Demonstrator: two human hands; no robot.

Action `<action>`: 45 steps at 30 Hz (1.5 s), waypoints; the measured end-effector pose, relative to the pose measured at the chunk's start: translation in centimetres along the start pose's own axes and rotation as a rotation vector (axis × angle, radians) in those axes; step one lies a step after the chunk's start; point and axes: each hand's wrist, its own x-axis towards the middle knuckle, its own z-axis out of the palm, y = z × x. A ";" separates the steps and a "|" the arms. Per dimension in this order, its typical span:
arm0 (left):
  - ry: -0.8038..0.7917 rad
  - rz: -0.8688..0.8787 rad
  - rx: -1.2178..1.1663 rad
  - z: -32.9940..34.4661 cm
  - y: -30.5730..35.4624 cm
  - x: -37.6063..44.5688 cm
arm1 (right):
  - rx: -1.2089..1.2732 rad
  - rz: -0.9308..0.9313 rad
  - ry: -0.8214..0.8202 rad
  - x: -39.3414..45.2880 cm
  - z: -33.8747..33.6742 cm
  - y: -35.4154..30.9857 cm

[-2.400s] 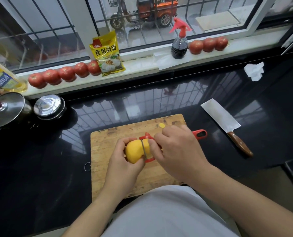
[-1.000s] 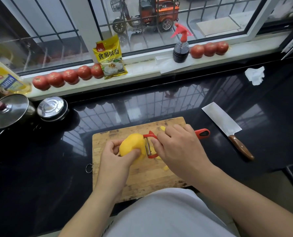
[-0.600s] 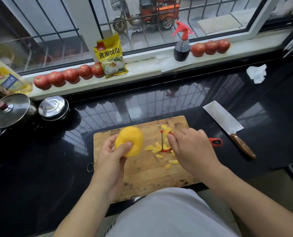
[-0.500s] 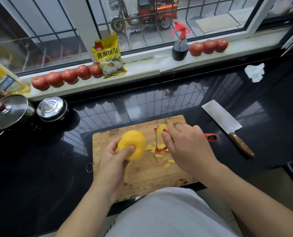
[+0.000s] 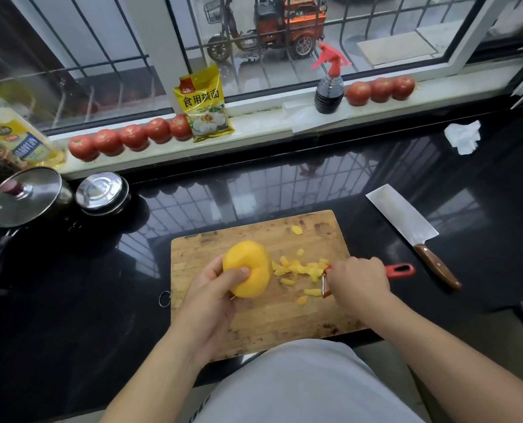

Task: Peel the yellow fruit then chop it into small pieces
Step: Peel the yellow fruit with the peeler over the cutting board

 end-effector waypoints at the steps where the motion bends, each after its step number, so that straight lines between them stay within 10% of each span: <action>1: 0.012 0.004 0.040 -0.2 0.0 0.0 | 0.017 -0.001 0.032 -0.2 0.1 0.1; 10: 0.117 0.002 0.174 0.3 -0.5 0.1 | 0.461 -0.324 0.869 -2.8 -4.6 -2.5; 24: 0.023 0.163 0.478 0.7 0.5 -0.7 | 0.247 -0.434 0.882 -2.6 -6.4 -1.8; 34: 0.149 0.123 0.140 -0.2 1.2 0.4 | 0.433 -0.094 0.591 -2.0 -3.4 0.4; 45: -0.006 -0.037 -0.281 2.7 0.2 0.4 | 0.334 -0.156 0.857 -5.6 -6.7 -4.1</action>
